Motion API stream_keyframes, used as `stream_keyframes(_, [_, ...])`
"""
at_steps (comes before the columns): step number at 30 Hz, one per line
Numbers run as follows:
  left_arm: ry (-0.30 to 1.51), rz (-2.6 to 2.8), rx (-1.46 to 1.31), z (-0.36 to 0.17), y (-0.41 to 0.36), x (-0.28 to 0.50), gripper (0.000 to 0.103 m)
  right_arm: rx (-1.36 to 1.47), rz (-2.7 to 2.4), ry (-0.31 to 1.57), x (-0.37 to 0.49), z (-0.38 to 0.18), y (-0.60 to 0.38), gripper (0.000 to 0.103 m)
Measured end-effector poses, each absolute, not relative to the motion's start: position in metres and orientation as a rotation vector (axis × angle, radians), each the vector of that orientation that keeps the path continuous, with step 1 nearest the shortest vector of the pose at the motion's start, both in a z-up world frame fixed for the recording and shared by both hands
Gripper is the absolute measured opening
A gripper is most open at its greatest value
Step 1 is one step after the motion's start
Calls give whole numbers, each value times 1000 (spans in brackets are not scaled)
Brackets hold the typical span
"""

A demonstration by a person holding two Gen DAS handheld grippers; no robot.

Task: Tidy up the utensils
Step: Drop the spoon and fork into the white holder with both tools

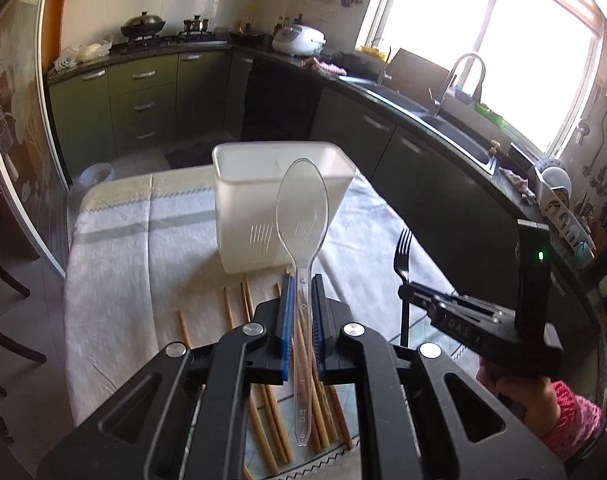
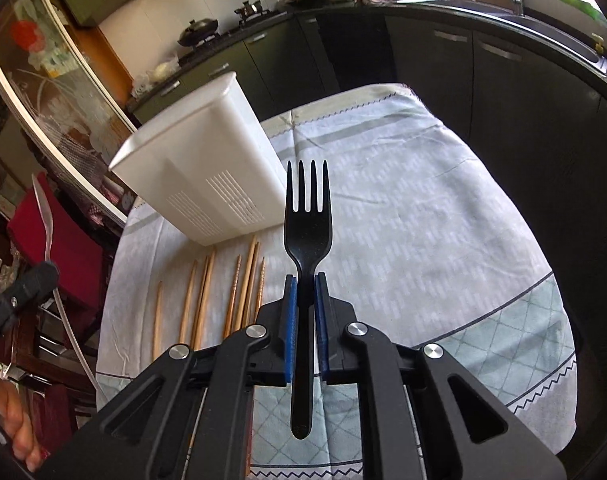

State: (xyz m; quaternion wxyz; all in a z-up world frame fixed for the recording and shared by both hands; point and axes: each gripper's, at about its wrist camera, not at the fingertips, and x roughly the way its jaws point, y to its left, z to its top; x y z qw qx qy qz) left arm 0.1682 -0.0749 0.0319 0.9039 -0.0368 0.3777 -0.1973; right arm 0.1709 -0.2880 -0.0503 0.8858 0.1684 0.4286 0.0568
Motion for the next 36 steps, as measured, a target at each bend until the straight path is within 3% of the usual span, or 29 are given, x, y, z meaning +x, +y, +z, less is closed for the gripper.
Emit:
stream_keyframes(6, [478,-348,-112,102,-88,198,9,358,146,693,147,-9,-321,10])
stream_keyframes(12, [222,-223,-77,124,-106,234,9,307,148,583,132,6,-335,10])
stream_keyframes(20, [248,-166,-43,80,-120,281,9,301,160,543,136,9,-343,10])
stream_keyframes(28, [313,-166,-12,29,-118,275,9,271,208,483,158,26,-325,10])
stream_keyframes(33, [357,-182,-11,12,-116,270,30,251,236,406,177,50,-307,10])
stream_keyframes(36, [370,-195,-13,10,-113,268,32,220,243,344,195,67,-294,10])
